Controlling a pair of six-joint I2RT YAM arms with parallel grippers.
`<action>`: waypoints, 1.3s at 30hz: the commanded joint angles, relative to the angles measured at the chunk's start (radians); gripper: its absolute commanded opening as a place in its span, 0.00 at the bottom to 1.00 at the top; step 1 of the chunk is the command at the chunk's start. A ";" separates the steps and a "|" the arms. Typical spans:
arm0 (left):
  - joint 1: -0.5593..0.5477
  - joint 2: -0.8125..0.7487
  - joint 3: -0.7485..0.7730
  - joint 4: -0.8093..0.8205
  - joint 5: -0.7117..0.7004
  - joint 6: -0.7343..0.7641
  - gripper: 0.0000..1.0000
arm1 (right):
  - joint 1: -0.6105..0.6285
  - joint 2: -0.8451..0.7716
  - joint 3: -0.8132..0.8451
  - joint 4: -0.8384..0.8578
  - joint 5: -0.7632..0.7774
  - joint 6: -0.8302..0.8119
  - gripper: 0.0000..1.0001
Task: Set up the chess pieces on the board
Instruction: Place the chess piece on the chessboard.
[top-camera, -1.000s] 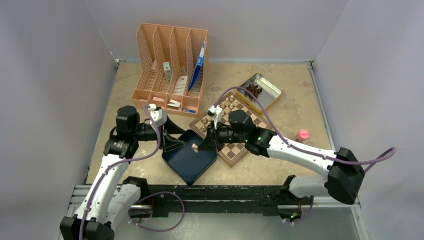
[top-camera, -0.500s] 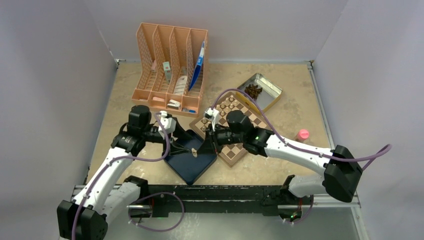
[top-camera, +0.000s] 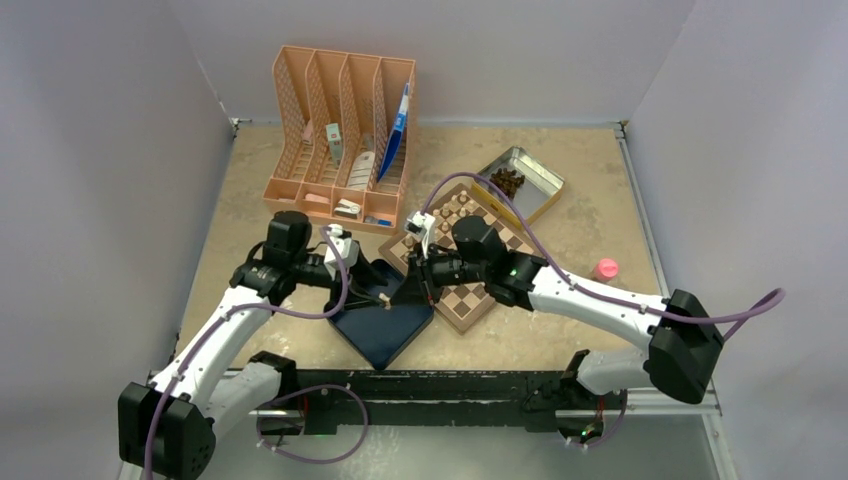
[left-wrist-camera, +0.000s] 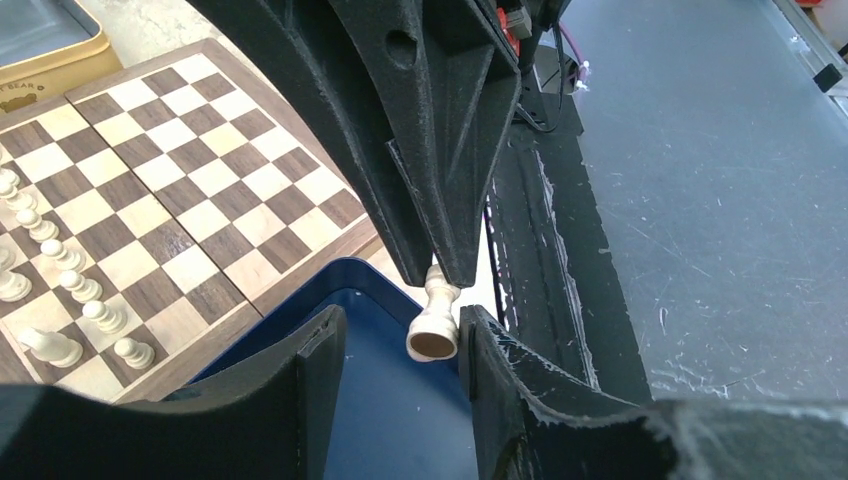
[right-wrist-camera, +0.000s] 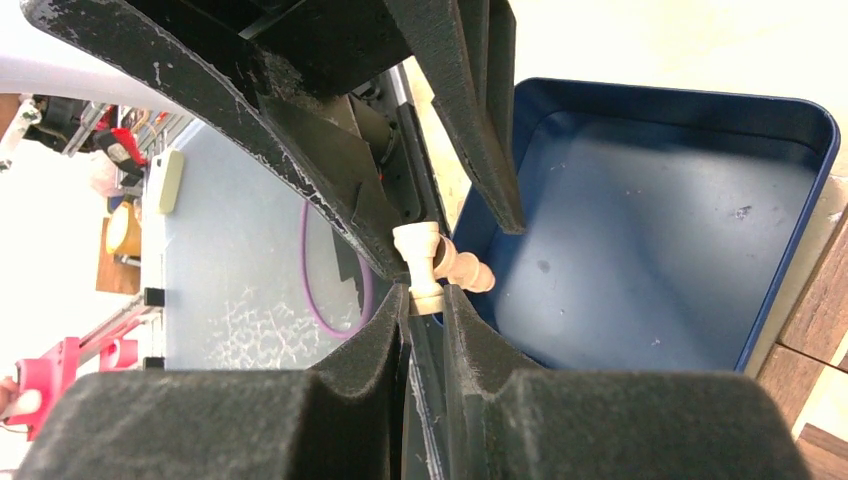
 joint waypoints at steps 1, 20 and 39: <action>-0.005 0.004 0.038 -0.009 0.023 0.054 0.42 | -0.002 0.000 0.058 0.006 -0.031 -0.009 0.11; -0.007 -0.142 -0.094 0.579 -0.029 -0.579 0.00 | -0.002 -0.200 -0.205 0.488 0.165 0.325 0.37; -0.007 -0.262 -0.217 0.990 -0.158 -0.967 0.00 | -0.001 -0.198 -0.244 0.729 0.219 0.480 0.42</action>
